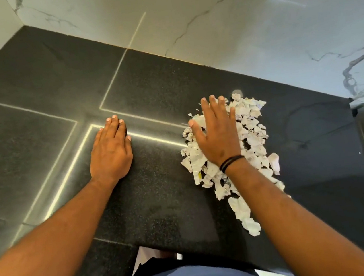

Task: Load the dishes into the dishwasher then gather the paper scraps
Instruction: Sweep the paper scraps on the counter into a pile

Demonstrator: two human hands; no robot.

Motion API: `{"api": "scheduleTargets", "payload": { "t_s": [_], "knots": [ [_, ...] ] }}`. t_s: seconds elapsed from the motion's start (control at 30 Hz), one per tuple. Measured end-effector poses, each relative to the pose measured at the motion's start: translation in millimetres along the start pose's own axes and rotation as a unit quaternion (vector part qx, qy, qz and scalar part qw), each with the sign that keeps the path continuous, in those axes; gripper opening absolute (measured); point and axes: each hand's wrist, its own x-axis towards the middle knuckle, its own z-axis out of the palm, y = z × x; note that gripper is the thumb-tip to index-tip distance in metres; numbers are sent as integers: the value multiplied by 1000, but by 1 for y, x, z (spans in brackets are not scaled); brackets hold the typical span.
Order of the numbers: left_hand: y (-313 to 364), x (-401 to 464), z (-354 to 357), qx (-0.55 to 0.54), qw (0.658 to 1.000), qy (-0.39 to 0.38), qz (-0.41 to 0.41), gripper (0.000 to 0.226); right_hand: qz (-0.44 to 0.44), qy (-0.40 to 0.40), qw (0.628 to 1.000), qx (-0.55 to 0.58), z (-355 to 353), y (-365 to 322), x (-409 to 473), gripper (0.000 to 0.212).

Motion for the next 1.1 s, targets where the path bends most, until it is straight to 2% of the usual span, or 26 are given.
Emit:
{"api": "scheduleTargets", "payload": {
  "t_s": [0.17,0.3,0.4,0.53,0.67,0.77,0.9,1.1],
  "knots": [
    [7,-4,6,26,999,12,-15,42,-84,4,994,-65,5,1,-121,83],
    [47,-22,15,-20,998,6,-66,47,-74,-13,988,-135,17,35,-180,92],
    [88,-50,25,-82,993,-6,-81,53,-72,-24,987,-139,23,55,-179,93],
    [131,-84,34,-117,992,-34,-15,62,-99,-14,984,-145,25,66,-154,87],
    [138,-101,43,-65,992,-70,85,75,-39,35,994,-98,15,69,-159,92],
    [138,-102,41,-52,992,-81,87,85,-20,62,996,-63,7,70,-188,101],
    [143,-102,39,-19,992,-83,92,86,-11,14,997,-71,6,100,-209,115],
    [147,-104,39,-2,992,-78,101,84,-38,-31,996,-69,5,127,-168,125]
  ]
}}
